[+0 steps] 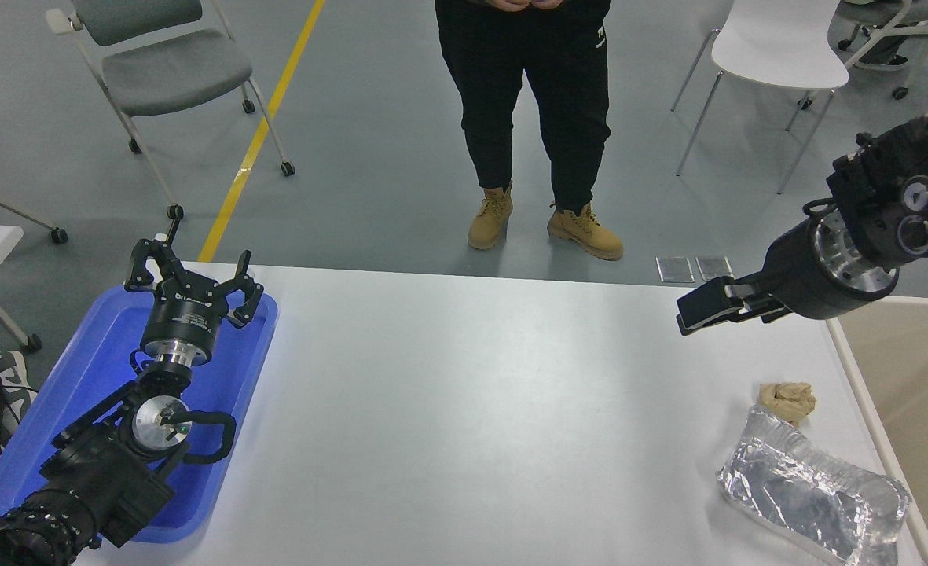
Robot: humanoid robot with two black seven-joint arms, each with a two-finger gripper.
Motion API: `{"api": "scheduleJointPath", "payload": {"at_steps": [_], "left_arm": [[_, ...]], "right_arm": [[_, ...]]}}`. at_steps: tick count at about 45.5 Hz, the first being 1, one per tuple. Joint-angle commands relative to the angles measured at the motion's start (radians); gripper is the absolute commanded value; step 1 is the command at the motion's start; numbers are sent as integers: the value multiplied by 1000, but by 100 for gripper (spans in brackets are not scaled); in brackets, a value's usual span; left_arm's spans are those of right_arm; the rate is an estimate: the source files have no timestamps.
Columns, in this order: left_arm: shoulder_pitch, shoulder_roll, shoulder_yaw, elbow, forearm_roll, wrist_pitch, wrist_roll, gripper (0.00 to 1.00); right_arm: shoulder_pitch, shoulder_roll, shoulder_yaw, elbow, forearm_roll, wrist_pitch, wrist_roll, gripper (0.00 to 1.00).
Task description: Pick up paper cup place in dustbin
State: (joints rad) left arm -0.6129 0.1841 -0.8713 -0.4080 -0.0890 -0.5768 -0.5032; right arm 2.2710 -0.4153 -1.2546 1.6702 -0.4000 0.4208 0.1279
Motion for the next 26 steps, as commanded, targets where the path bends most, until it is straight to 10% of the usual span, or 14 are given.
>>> {"api": "scheduleJointPath", "payload": {"at_steps": [1, 26], "left_arm": [[-1, 0, 0, 0, 0, 0, 0, 100], [1, 0, 0, 0, 0, 0, 0, 100]], "right_arm": [[10, 13, -6, 23, 50, 124, 6, 100], [15, -54, -16, 20, 50, 207, 13, 100]]}}
